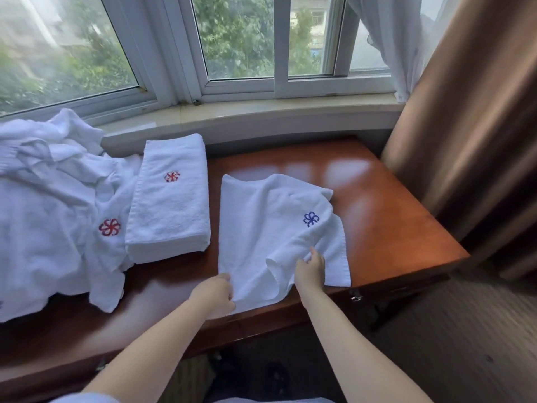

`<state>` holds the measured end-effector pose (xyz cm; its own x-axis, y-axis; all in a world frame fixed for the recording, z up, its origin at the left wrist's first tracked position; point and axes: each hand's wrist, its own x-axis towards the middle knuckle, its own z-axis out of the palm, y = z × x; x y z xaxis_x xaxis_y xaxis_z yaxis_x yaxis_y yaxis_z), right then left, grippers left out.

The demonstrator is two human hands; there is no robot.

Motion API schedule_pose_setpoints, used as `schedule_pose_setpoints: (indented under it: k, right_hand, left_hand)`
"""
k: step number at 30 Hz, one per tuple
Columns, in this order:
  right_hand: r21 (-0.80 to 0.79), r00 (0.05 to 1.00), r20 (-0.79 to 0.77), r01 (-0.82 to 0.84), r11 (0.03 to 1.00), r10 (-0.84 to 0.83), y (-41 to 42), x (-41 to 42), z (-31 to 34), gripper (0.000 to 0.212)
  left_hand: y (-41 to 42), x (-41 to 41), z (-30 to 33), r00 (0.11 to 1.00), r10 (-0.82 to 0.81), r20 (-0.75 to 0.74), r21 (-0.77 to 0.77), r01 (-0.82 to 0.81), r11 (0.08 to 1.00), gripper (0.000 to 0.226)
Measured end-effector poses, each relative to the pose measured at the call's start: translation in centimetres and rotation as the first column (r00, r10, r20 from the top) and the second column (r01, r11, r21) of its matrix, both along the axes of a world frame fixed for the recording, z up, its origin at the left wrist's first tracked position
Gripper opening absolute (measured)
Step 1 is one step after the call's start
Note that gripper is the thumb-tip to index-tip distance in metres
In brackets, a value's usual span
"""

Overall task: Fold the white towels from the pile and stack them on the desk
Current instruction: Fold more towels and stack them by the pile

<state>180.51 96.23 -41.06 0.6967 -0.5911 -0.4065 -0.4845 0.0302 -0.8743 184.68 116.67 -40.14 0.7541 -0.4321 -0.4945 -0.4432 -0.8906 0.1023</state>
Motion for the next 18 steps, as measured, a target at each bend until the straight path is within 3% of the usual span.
schedule_pose_setpoints:
  k: [4,7,9,11,12,14,16,18]
  right_hand:
    - [-0.097,0.958,0.010,-0.284,0.954,0.286,1.1,0.0,0.0,0.067]
    - [-0.342,0.880,-0.317,-0.454,0.823,0.353,0.7,-0.7,-1.0,0.083]
    - [-0.463,0.789,-0.523,-0.581,0.669,0.323,0.3,-1.2,-1.6,0.079]
    - [-0.563,0.766,-0.588,-0.618,0.549,0.259,-0.2,-1.4,-1.5,0.063]
    - [-0.579,0.772,-0.587,-0.611,0.540,0.243,-0.4,-1.3,-1.3,0.052]
    - [-0.555,0.796,-0.540,-0.582,0.594,0.274,-0.9,-1.2,-1.1,0.037]
    - [-0.500,0.879,-0.377,-0.458,0.735,0.291,-1.4,-1.3,-1.0,0.034]
    - [-0.372,0.998,-0.055,-0.029,0.928,0.009,-1.9,-1.8,-0.5,0.027]
  left_hand:
    - [0.1,0.2,0.4,0.999,-0.038,-0.026,0.024,0.039,0.999,0.026]
    - [0.1,0.0,0.4,0.997,-0.051,-0.054,0.050,0.053,0.997,0.024]
    - [0.2,0.0,0.4,0.996,-0.060,-0.059,0.066,0.064,0.996,0.022]
    - [0.0,0.0,0.6,0.996,-0.071,-0.052,0.083,0.075,0.994,0.023]
    - [-0.2,0.0,0.7,0.996,-0.072,-0.052,0.092,0.077,0.993,0.024]
    - [-0.3,0.0,0.8,0.996,-0.056,-0.068,0.099,0.062,0.993,0.024]
    - [-0.3,0.0,1.1,0.996,-0.027,-0.081,0.095,0.034,0.995,0.022]
    - [-0.4,0.0,1.2,0.996,0.008,-0.094,0.108,0.002,0.994,0.028]
